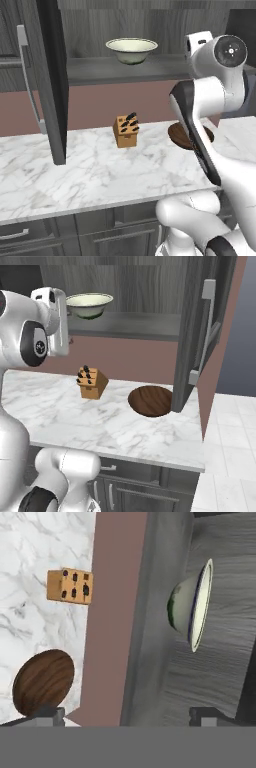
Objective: Open the cabinet. Pick the bowls from the counter and place them in the cabinet. Then close the cabinet.
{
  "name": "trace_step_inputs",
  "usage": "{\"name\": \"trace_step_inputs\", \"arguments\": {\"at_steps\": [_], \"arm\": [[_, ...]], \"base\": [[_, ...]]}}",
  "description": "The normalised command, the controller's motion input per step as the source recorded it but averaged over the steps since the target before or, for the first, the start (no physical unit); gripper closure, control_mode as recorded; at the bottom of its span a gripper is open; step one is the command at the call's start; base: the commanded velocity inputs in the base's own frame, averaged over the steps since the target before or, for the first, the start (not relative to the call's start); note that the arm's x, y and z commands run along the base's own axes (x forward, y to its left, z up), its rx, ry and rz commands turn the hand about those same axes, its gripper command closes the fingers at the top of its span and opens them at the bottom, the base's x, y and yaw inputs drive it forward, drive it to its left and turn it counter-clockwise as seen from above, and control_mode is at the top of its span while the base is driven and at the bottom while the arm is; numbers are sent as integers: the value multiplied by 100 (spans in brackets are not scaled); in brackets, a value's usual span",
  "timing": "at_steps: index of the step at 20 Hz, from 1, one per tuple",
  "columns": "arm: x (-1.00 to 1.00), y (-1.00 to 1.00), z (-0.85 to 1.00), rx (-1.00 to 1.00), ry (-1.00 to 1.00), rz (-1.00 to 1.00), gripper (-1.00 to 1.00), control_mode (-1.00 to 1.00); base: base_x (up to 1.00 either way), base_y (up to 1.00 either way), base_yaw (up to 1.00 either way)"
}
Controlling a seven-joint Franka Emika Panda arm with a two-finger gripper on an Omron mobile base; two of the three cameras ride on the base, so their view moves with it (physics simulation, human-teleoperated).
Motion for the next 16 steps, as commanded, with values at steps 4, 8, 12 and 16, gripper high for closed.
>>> {"name": "trace_step_inputs", "arguments": {"at_steps": [4,8,12,16], "arm": [[-86,-2,0,10,1,-48,-100,-100],[-84,0,2,23,0,-56,-100,-100],[-71,-1,0,32,0,-51,-100,-100],[-71,-10,0,34,2,-31,-100,-100]], "base": [[0,0,0],[0,0,0],[0,0,0],[0,0,0]]}}
